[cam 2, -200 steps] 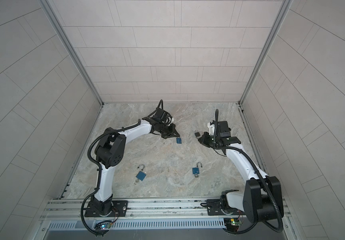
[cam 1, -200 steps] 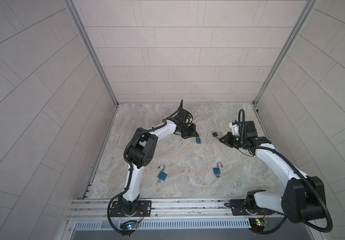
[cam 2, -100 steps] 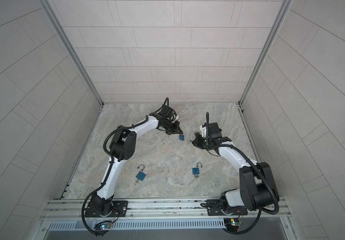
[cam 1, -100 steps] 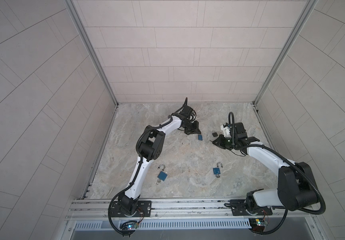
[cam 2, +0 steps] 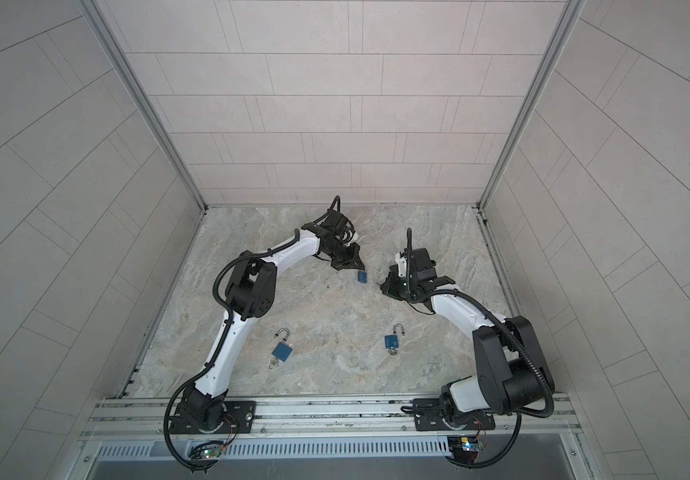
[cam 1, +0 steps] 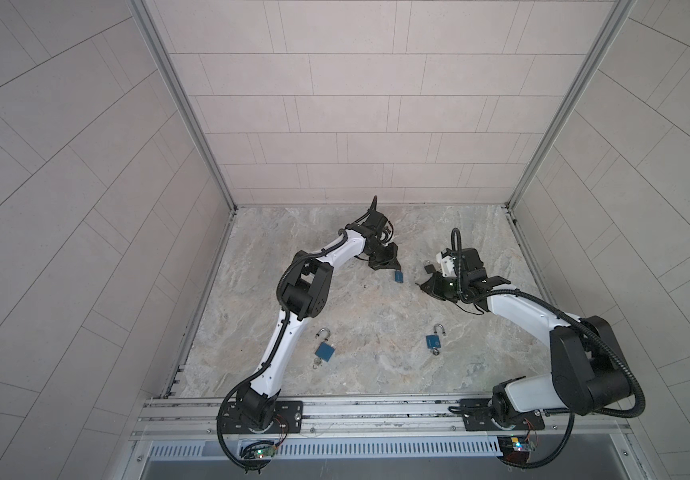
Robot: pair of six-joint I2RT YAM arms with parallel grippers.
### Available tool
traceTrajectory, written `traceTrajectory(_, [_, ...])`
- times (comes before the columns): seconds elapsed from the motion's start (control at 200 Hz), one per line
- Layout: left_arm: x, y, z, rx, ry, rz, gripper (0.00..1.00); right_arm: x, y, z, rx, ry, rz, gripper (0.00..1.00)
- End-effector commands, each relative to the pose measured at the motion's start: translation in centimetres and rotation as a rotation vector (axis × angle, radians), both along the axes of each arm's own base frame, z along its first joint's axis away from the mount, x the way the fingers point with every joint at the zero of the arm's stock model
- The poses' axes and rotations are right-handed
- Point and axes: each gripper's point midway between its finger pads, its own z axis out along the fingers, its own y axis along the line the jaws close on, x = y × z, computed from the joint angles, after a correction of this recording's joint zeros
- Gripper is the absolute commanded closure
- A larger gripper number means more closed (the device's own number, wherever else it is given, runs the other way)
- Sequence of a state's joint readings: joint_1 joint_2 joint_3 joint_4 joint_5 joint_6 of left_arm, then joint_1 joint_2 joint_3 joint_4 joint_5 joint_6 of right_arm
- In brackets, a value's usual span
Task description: Lock with the key
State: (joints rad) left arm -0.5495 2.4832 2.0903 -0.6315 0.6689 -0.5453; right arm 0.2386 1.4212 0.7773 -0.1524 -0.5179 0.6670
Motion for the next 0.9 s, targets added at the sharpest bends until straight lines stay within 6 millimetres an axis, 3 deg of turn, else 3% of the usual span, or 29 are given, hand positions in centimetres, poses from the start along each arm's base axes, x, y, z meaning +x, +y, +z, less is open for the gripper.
traceTrajectory(0.0, [0.3,0.5,-0.6,0.018,-0.002,-0.013,1.00,0.2,-0.1,-0.4,-0.018,0.000,-0.011,1.00])
traceTrajectory(0.19, [0.6,0.7,-1.9,0.053,0.007,-0.028,0.99,-0.5,-0.7,-0.1,-0.052,0.007,-0.008,1.00])
traceTrajectory(0.405, [1.4,1.3,-2.9,0.090,-0.010,-0.009,0.68,-1.1,-1.1,0.4,-0.083,0.005,-0.003,1.00])
traceTrajectory(0.555, [2.1,1.4,-2.7,0.085,-0.032,-0.007,0.63,-1.1,-1.5,0.2,-0.103,0.012,-0.018,1.00])
traceTrajectory(0.711, [2.9,2.0,0.0,0.091,-0.085,-0.004,0.58,-1.1,-2.1,-0.2,-0.127,0.015,-0.055,1.00])
traceTrajectory(0.896, [3.7,5.9,7.0,0.125,-0.210,0.044,0.55,-0.1,-2.7,0.2,-0.170,0.005,-0.118,1.00])
